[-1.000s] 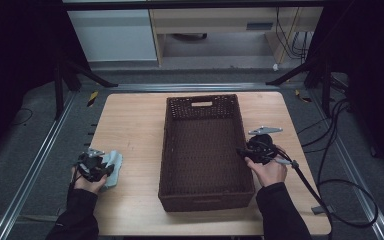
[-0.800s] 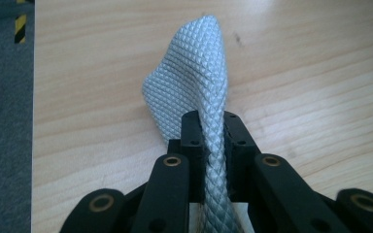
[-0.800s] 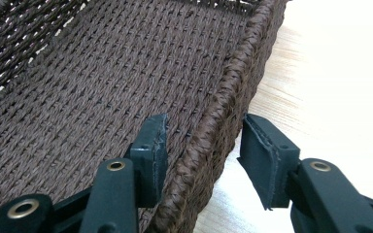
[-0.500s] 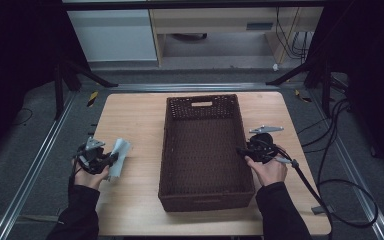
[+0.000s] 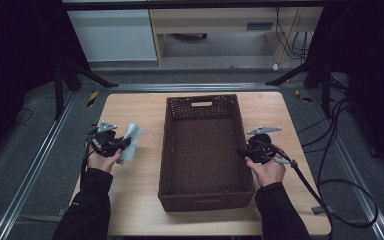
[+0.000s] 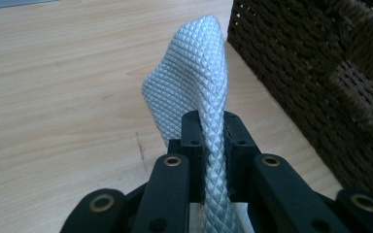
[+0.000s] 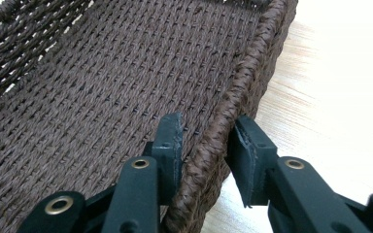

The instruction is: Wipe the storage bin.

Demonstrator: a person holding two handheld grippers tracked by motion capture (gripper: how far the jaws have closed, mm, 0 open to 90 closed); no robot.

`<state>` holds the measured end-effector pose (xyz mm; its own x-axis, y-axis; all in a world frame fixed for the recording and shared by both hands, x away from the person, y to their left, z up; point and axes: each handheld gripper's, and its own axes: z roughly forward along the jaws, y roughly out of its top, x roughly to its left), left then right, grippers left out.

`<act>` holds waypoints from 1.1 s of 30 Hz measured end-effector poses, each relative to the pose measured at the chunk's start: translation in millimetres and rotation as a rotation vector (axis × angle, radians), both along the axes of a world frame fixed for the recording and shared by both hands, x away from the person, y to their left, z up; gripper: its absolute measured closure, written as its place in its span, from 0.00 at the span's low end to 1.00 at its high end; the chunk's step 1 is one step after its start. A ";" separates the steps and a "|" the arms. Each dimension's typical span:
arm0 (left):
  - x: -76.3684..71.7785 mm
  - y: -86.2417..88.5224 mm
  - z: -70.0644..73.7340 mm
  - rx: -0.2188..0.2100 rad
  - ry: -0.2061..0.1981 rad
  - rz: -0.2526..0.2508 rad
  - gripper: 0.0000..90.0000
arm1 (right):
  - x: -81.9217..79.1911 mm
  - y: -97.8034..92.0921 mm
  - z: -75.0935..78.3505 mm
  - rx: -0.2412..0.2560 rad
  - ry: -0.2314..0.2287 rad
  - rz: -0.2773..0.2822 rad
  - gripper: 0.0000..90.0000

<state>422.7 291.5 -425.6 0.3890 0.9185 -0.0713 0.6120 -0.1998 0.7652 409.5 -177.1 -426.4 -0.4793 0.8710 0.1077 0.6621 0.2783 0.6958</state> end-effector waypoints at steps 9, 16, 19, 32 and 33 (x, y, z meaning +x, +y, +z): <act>29.1 -13.5 -9.3 0.015 0.009 -0.030 0.90 | 3.1 2.4 -1.6 0.038 -0.006 0.029 0.76; 46.1 -19.2 -26.5 0.017 0.042 -0.034 0.90 | 2.7 8.9 -1.3 0.030 -0.009 0.067 0.76; 56.5 -22.5 -34.7 0.036 0.060 -0.032 0.90 | 2.4 14.1 -1.4 0.036 -0.007 0.099 0.77; 80.0 -41.4 -60.5 0.044 0.122 -0.048 0.91 | 1.7 16.8 -1.2 0.039 -0.003 0.118 0.77; 80.5 -42.5 -58.8 0.039 0.121 -0.054 0.91 | 1.9 16.7 -1.3 0.039 -0.003 0.118 0.76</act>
